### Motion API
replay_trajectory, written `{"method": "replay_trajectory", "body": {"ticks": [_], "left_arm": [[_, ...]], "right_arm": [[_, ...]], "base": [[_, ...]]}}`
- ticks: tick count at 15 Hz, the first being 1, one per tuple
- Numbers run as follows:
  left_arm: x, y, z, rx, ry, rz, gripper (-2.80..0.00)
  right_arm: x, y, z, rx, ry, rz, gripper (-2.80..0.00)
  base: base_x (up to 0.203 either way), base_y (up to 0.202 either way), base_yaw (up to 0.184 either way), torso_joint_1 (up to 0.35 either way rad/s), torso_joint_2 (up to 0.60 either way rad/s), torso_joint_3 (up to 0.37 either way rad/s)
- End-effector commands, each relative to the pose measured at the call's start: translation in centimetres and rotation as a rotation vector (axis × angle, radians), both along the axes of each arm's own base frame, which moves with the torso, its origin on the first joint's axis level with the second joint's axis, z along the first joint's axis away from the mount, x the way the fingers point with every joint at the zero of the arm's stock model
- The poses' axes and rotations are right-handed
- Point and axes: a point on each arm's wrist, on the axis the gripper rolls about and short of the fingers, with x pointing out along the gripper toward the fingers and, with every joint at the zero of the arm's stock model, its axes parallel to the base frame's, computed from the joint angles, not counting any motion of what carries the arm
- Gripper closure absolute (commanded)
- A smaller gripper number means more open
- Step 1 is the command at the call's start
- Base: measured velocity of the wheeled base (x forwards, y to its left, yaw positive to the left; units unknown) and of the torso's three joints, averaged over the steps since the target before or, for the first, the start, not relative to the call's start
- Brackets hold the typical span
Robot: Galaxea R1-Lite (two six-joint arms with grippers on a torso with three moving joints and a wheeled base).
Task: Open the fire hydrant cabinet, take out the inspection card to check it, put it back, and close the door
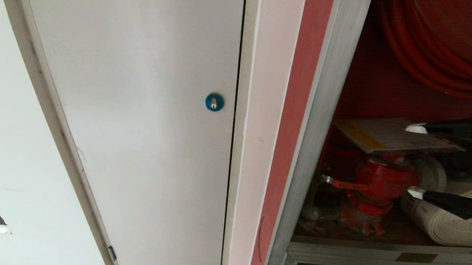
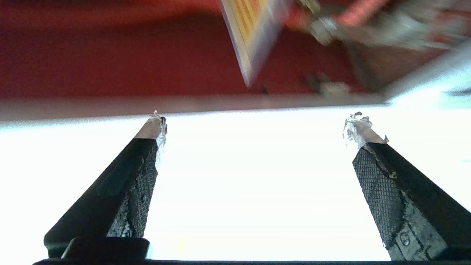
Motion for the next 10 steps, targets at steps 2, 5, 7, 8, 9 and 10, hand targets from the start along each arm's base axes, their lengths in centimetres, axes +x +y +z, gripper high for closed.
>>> {"method": "replay_trajectory", "body": {"ticks": [2, 5, 7, 8, 9, 10], "left_arm": [[0.0, 0.0, 0.0, 0.0, 0.0, -0.001, 0.0], [0.0, 0.0, 0.0, 0.0, 0.0, -0.001, 0.0], [0.0, 0.0, 0.0, 0.0, 0.0, 0.0, 0.0], [0.0, 0.0, 0.0, 0.0, 0.0, 0.0, 0.0], [0.0, 0.0, 0.0, 0.0, 0.0, 0.0, 0.0], [0.0, 0.0, 0.0, 0.0, 0.0, 0.0, 0.0]], "right_arm": [[-3.9, -0.3, 0.6, -0.086, -0.038, 0.044, -2.8], [-4.6, -0.3, 0.1, -0.22, -0.008, 0.113, 0.0], [-4.7, -0.2, -0.1, -0.357, -0.042, 0.198, 0.0], [-4.5, -0.1, -0.3, -0.456, -0.062, 0.26, 0.0], [-3.9, 0.0, -0.5, -0.551, -0.066, 0.325, 0.0], [-3.1, 0.1, -0.3, -0.61, -0.057, 0.373, 0.0]], "base": [[0.0, 0.0, 0.0, 0.0, 0.0, 0.0], [0.0, 0.0, 0.0, 0.0, 0.0, 0.0], [0.0, 0.0, 0.0, 0.0, 0.0, 0.0], [0.0, 0.0, 0.0, 0.0, 0.0, 0.0], [0.0, 0.0, 0.0, 0.0, 0.0, 0.0], [0.0, 0.0, 0.0, 0.0, 0.0, 0.0]]}}
